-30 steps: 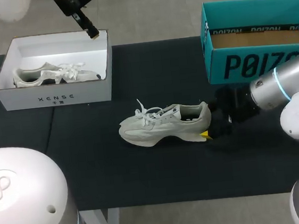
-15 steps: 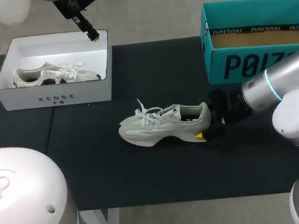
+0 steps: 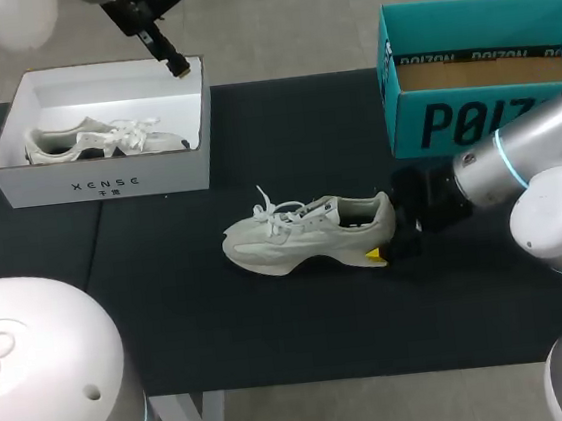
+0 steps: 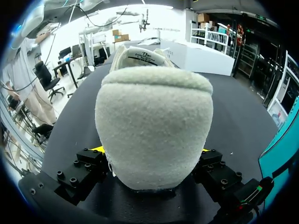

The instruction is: Take the shoe out of the shoebox, open the shoe tongue, remove and reinsert the insole, then place the shoe into the shoebox

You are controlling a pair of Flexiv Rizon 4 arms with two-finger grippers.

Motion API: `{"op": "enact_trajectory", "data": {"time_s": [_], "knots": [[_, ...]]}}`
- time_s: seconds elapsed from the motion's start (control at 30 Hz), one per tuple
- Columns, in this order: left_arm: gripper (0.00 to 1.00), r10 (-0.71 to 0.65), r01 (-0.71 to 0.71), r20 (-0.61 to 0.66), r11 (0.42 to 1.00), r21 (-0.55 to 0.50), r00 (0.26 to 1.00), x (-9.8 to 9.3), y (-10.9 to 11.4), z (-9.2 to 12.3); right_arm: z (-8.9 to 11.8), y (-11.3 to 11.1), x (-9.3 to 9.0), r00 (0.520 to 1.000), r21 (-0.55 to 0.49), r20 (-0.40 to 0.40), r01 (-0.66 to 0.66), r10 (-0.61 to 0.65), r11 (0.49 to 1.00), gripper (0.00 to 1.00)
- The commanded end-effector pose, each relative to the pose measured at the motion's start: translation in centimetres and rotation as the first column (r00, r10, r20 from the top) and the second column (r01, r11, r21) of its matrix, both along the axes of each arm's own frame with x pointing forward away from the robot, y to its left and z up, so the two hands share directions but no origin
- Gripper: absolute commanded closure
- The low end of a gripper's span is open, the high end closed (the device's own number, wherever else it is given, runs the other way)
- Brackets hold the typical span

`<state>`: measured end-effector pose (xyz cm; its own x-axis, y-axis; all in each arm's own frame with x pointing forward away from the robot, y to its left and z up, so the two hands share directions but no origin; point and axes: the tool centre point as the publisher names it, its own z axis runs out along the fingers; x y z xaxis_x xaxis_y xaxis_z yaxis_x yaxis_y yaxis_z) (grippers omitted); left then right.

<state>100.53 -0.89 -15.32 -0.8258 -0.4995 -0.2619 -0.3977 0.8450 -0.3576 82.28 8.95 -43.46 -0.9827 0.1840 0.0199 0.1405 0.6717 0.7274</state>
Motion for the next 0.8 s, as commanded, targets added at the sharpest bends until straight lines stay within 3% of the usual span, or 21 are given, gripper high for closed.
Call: {"op": "enact_trajectory", "data": {"time_s": [0.03, 0.1, 0.17, 0.3, 0.5, 0.63, 0.73, 0.8], "knots": [[0.00, -0.002, 0.002, 0.001, 1.000, -0.002, 1.000, -0.1, 0.1, 0.0, -0.4, 0.3, 0.0, 1.000, -0.001, 0.000, 0.002, -0.002, 1.000, 1.00], [0.00, -0.002, 0.002, 0.001, 1.000, -0.002, 1.000, -0.1, 0.1, 0.0, -0.4, 0.3, 0.0, 1.000, -0.001, 0.000, 0.002, -0.002, 1.000, 1.00], [0.00, 0.210, -0.211, -0.023, 0.977, -0.035, 0.977, -0.6, 0.4, -0.5, -0.4, 0.3, 0.0, 1.000, -0.001, 0.000, 0.002, -0.002, 1.000, 1.00], [0.00, 0.446, -0.445, -0.098, 0.895, 0.041, 0.889, -3.4, -1.8, -2.4, -0.4, 0.3, 0.0, 1.000, -0.001, 0.000, 0.002, -0.002, 1.000, 1.00], [0.00, 0.661, -0.667, -0.106, 0.744, -0.035, 0.743, -8.2, -3.1, -4.0, -0.4, 0.3, 0.0, 1.000, -0.001, 0.000, 0.002, -0.002, 1.000, 1.00], [0.00, 0.750, -0.753, -0.071, 0.654, -0.075, 0.658, -11.3, -3.5, -4.6, -0.4, 0.3, 0.0, 1.000, -0.001, 0.000, 0.002, -0.002, 1.000, 1.00], [0.00, 0.744, -0.745, -0.052, 0.663, -0.074, 0.667, -13.0, -4.7, -5.5, -0.4, 0.3, 0.0, 1.000, -0.001, 0.000, 0.002, -0.002, 1.000, 1.00], [0.00, 0.744, -0.745, -0.052, 0.663, -0.074, 0.667, -13.0, -4.7, -5.5, -0.4, 0.3, 0.0, 1.000, -0.001, 0.000, 0.002, -0.002, 1.000, 1.00]]}}
